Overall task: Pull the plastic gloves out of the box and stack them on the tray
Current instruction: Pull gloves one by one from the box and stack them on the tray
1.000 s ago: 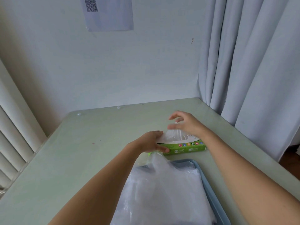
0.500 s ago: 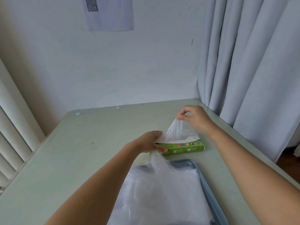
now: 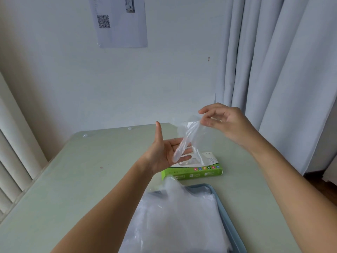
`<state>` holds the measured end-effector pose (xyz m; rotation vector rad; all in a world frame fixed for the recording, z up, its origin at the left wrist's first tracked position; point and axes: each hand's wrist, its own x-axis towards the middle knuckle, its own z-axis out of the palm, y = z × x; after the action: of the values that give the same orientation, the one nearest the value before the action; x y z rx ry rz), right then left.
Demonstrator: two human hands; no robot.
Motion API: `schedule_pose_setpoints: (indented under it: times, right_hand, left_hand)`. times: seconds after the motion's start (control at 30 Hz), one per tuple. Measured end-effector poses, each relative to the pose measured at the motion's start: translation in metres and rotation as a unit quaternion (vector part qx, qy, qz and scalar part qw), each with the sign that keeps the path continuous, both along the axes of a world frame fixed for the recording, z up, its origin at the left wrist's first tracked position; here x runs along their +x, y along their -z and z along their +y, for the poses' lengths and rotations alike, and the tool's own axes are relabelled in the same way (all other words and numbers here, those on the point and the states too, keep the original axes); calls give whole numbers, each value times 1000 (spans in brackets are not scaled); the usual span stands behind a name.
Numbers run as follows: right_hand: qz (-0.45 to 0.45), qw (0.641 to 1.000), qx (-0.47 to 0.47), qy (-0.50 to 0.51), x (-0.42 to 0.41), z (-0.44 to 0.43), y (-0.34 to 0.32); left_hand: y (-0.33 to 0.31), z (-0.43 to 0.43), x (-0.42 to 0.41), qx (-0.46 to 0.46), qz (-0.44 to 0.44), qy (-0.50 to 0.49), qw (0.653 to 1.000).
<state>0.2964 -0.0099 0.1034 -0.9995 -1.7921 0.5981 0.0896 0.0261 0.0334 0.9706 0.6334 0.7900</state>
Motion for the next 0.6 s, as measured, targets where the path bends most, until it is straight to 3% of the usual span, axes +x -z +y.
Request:
schedule_pose_setpoints:
  times: [0.2,0.33,0.4,0.47,0.6]
  right_hand:
    - [-130,991,-14,-15,-2,-60,-1]
    - [-106,988,-80,-78,-2,-91,16]
    - [-74,985,-92,-122,-5,-99,30]
    - [16,973,-135,-186,-7,-104,44]
    - [208,886,-315,-268,-22,-103,71]
  left_hand:
    - [-26,-45,2,78,-22,-15,997]
    - [-39,-74,-12,194,65,-40,978]
    - [-44,-89,-16,240,106,-48,964]
    - [-50,-104,-18,283,123,-34,951]
    - [-63,-129,-24,338,116,12,934]
